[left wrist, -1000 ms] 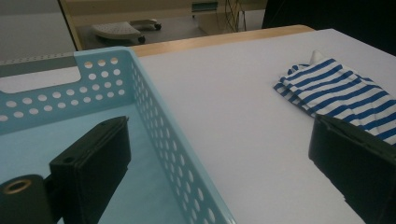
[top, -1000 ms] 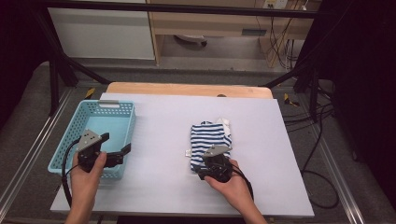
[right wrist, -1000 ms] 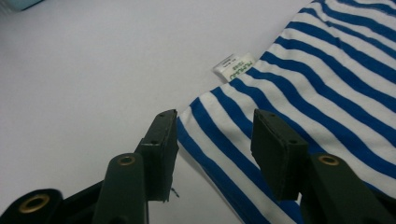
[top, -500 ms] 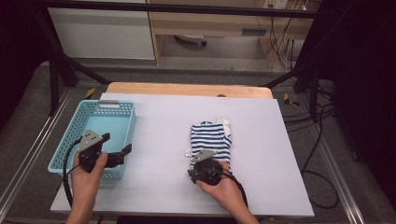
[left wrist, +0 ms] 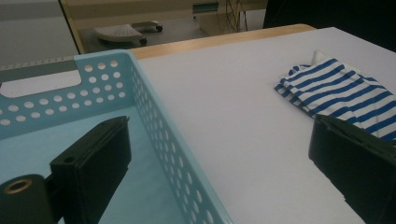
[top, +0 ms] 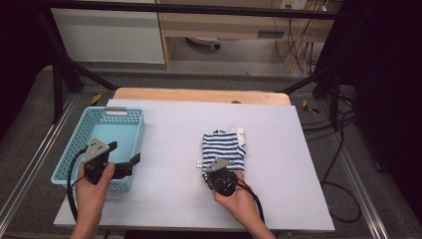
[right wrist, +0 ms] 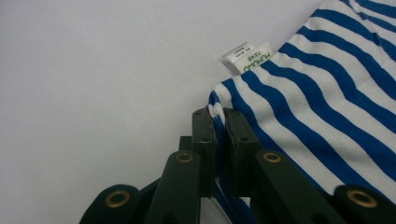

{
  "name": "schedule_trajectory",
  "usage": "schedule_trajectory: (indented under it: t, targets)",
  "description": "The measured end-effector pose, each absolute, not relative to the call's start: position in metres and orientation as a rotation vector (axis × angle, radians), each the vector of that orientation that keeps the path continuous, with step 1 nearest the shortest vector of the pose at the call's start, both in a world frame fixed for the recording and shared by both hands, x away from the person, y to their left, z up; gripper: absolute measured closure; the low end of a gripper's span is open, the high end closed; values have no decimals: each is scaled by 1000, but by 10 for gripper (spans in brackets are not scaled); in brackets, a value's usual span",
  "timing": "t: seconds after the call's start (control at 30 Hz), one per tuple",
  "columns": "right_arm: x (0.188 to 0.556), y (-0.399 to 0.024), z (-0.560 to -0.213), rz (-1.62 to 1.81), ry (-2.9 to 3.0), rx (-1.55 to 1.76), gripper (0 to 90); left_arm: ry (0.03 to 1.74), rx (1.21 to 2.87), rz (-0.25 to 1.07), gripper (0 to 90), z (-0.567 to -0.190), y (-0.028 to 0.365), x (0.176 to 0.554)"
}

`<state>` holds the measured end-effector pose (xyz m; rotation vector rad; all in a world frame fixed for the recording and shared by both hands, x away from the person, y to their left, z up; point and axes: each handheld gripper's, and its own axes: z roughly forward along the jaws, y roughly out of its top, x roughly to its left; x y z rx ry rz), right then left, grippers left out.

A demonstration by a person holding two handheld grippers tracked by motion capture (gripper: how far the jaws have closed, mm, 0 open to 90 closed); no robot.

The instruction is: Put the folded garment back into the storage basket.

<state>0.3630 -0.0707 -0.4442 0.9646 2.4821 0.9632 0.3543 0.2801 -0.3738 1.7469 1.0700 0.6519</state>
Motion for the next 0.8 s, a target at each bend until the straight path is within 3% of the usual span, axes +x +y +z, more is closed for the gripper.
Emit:
schedule_trajectory:
  t: [0.8]
  targets:
    - [337,-53,-442,1114,2672,905,847,1098,1737,662,57,-375,284,351]
